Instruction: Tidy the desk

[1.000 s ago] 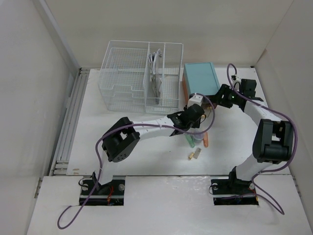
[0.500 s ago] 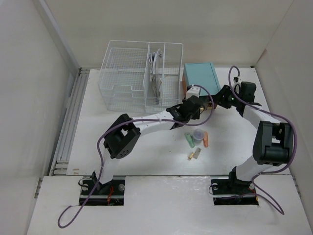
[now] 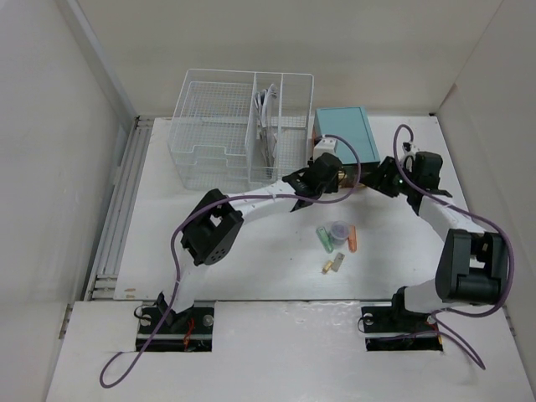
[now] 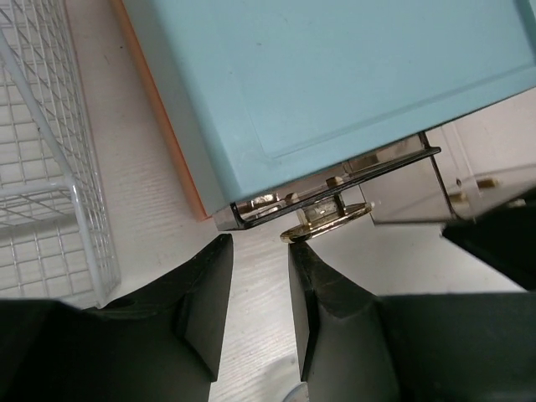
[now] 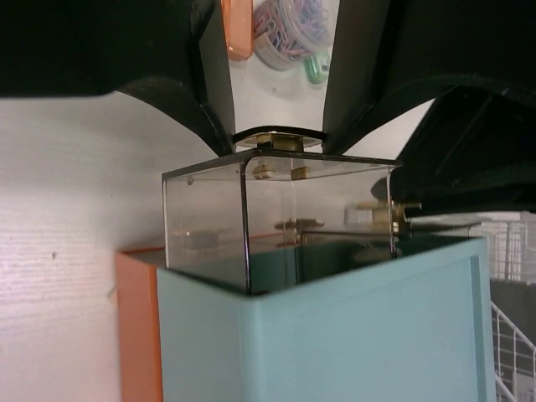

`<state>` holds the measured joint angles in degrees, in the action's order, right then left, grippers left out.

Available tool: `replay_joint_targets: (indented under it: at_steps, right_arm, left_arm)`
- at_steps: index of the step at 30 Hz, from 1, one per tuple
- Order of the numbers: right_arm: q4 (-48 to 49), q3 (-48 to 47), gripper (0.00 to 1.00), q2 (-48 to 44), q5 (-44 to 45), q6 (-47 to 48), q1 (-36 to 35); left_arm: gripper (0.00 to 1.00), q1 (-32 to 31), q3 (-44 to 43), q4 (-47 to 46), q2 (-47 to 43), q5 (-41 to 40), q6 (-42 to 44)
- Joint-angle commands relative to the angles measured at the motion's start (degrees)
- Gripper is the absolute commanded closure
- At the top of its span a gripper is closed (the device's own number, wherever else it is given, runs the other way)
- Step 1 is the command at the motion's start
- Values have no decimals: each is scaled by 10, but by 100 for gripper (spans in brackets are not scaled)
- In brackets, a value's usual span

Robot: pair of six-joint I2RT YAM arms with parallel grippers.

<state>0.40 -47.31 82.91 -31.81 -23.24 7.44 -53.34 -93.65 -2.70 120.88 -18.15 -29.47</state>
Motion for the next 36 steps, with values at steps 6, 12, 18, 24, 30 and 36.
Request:
replay_joint_targets:
  at_steps: [6,12,18,24,30,36]
  right_arm:
    - [-50,33,71,-61,-4,60,0]
    - [-130,33,70,-77,-4,114,13]
    - [-174,27,68,-89,-17,132,24]
    - [-227,13,63,-108,-33,148,24]
    - [-249,8,38,-113,-65,168,24]
    - [-299,-15,33,-113,-77,206,24]
  left_arm:
    - [70,15,-28,-9,4,-11,-3]
    - [70,20,-28,-4,4,-11,-3]
    - [70,20,-33,-4,4,-11,-3]
    - [70,20,-33,2,4,-11,2]
    - [70,20,-33,2,-1,-6,2]
    - [62,20,4,-6,-33,0,2]
